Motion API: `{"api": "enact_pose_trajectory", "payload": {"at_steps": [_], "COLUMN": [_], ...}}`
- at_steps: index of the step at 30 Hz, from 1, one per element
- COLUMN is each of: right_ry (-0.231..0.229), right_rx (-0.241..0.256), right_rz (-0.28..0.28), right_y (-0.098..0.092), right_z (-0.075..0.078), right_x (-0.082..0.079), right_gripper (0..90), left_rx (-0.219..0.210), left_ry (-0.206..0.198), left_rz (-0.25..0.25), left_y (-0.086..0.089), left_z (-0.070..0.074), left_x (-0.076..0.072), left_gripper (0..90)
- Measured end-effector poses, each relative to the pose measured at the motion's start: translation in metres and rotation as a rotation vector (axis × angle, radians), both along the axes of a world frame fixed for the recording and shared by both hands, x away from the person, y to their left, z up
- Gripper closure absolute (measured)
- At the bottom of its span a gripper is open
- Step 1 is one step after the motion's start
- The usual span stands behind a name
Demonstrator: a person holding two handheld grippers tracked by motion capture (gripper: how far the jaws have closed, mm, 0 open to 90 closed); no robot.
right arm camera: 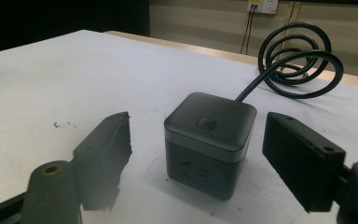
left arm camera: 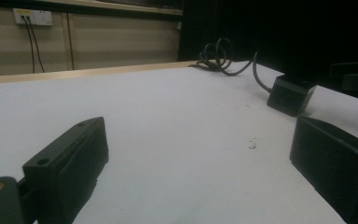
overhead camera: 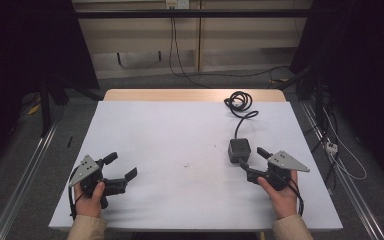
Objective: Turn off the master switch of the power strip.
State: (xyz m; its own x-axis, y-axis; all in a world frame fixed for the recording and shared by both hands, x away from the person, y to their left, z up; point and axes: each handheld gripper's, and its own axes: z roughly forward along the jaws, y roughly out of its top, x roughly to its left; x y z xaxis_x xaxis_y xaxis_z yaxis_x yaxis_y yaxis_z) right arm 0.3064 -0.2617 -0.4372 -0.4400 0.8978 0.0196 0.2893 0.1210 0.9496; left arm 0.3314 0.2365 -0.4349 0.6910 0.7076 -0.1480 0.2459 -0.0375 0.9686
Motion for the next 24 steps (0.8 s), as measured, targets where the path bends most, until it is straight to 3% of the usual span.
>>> {"api": "enact_pose_trajectory", "payload": {"at_steps": [24], "right_ry": [0.027], "right_rx": [0.019], "right_rz": [0.003], "right_y": [0.0006], "right_z": [0.0051], "right_x": [0.0110], "right_gripper": [36.7], "left_rx": [0.009], "left_ry": [-0.004], "left_rz": [-0.015], "left_y": [0.0002], "left_z": [-0.0008], "left_x": [-0.0004], "left_gripper": [3.8]}}
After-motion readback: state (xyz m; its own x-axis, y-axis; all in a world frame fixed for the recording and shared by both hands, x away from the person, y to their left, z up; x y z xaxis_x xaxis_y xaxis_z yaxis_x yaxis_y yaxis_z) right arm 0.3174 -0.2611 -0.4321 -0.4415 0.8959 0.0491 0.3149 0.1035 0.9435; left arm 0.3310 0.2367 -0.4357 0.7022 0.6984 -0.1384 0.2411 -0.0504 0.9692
